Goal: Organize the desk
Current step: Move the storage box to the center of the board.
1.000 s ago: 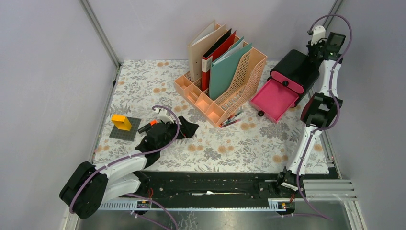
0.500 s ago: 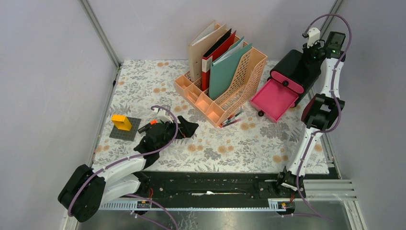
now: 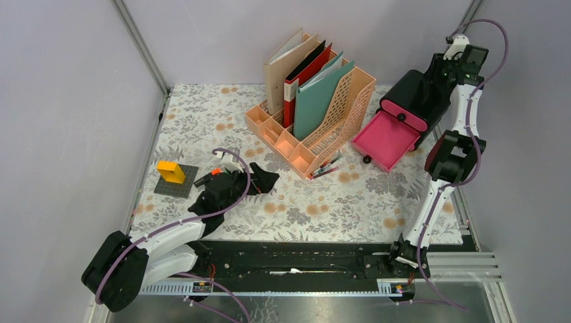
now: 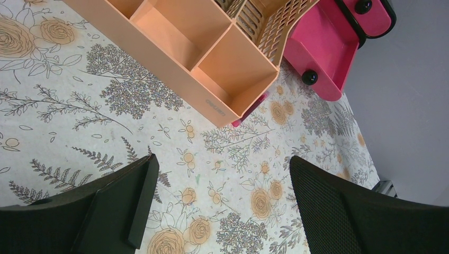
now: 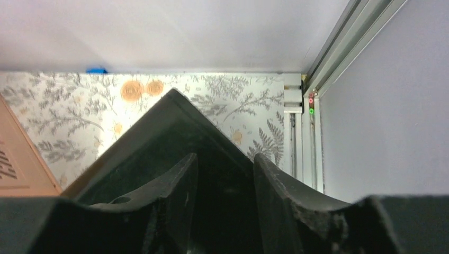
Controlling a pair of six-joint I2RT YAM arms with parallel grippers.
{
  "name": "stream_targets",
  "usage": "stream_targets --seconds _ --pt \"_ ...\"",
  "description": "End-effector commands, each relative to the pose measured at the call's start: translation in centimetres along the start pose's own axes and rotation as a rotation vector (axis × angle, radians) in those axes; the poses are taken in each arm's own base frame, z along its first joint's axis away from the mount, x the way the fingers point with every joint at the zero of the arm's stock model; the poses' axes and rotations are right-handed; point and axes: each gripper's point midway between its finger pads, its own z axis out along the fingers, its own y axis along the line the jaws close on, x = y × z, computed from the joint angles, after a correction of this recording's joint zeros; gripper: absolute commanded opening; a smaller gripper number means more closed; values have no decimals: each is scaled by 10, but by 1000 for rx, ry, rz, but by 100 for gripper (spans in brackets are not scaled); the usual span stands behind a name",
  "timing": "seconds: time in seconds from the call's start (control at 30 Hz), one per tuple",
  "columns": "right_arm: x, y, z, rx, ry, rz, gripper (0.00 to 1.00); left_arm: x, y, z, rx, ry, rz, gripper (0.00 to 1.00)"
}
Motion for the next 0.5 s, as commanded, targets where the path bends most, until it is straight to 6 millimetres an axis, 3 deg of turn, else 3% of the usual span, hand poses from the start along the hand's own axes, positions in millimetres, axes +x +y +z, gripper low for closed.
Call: stream_targets --seconds 0.0,0.23,0.47 --pt "-26 -6 9 26 -101 134 54 -15 -10 2 33 -50 12 99" --pt "-5 -10 27 7 -71 132 57 -14 -9 7 26 -40 12 99" --pt "12 13 21 -133 -4 125 50 -14 -9 7 28 -40 7 99"
